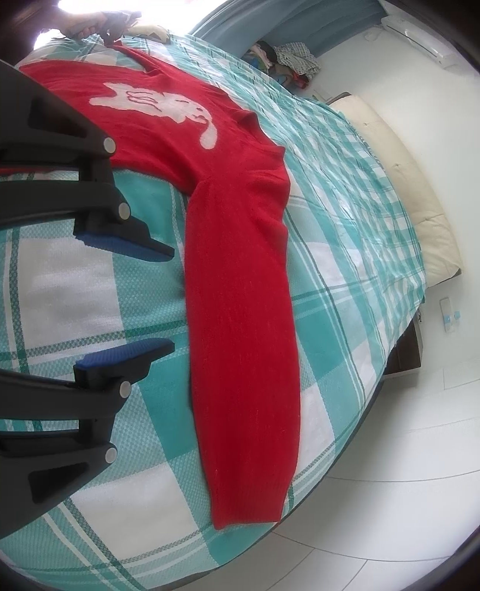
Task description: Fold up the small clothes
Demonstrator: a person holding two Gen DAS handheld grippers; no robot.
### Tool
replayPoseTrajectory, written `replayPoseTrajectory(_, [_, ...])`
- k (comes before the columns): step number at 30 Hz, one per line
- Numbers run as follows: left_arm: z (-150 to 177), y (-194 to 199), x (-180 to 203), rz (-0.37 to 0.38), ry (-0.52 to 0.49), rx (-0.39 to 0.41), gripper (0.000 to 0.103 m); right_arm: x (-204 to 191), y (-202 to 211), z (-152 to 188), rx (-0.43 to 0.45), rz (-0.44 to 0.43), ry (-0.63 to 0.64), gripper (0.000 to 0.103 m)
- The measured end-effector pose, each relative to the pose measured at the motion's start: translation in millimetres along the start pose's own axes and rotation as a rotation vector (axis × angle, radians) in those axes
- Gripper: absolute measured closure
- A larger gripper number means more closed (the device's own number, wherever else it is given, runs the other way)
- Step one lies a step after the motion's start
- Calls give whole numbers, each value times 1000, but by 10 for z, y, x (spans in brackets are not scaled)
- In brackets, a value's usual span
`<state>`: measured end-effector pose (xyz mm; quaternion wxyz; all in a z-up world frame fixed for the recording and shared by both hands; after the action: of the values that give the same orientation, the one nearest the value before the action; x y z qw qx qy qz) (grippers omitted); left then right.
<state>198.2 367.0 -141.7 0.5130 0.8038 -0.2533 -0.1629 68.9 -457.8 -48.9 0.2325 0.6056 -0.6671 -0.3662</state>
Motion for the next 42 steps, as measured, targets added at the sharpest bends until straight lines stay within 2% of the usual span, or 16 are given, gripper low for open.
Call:
replayPoseTrajectory(3, [19,-2,24,-10,-24,6,96,10,-7,4,-4,2,-3,60])
replayPoseTrajectory(6, [20,27,10,-12,-37,10,79,22,-7,7,-6,8,-2,60])
replayPoseTrajectory(8, [-1,64,-39,-10,-28,13,43,31,-7,9,-6,13,-6,55])
replayPoseTrajectory(10, [-31,144,-98,15,1,21,35,50,-4,8,-5,21,-12,48])
replayPoseTrajectory(13, [-54,342,-153,58,33,59,35,78,13,1,2,33,-22,40])
replayPoseTrajectory(16, [-40,614,-73,132,27,127,32,97,23,-8,8,45,-23,39])
replayPoseTrajectory(19, [50,901,173,238,-25,194,23,89,22,-14,10,51,-14,39])
replayPoseTrajectory(21, [169,1069,400,301,-88,224,22,75,5,-13,5,68,5,39])
replayPoseTrajectory(24, [414,1234,765,380,-187,220,20,40,-34,1,-7,86,38,39])
replayPoseTrajectory(27, [754,1298,1052,446,-261,163,18,-17,-54,15,-14,109,83,39])
replayPoseTrajectory(33, [1574,1239,1339,465,-414,58,18,-176,-89,17,-12,126,181,38])
replayPoseTrajectory(35, [1745,1217,1390,466,-455,47,18,-223,-124,31,-20,117,198,38])
replayPoseTrajectory(39, [1840,1198,1448,432,-508,102,18,-299,-176,62,-33,107,230,38])
replayPoseTrajectory(42, [1756,1143,1427,397,-496,165,9,-354,-169,74,-26,109,259,38])
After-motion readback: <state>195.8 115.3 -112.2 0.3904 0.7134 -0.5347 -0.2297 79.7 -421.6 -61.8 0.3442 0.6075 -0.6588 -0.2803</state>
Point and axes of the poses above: each gripper's, at about its wrist camera, not at the fingertips, and y roughly against the way its jaws point, x to its right, z to its underside, the point moved 8 cm from there along -y, roughly the way its jaws point, and after that the axes turned 13 degrees about y, right-handed, at the moved point
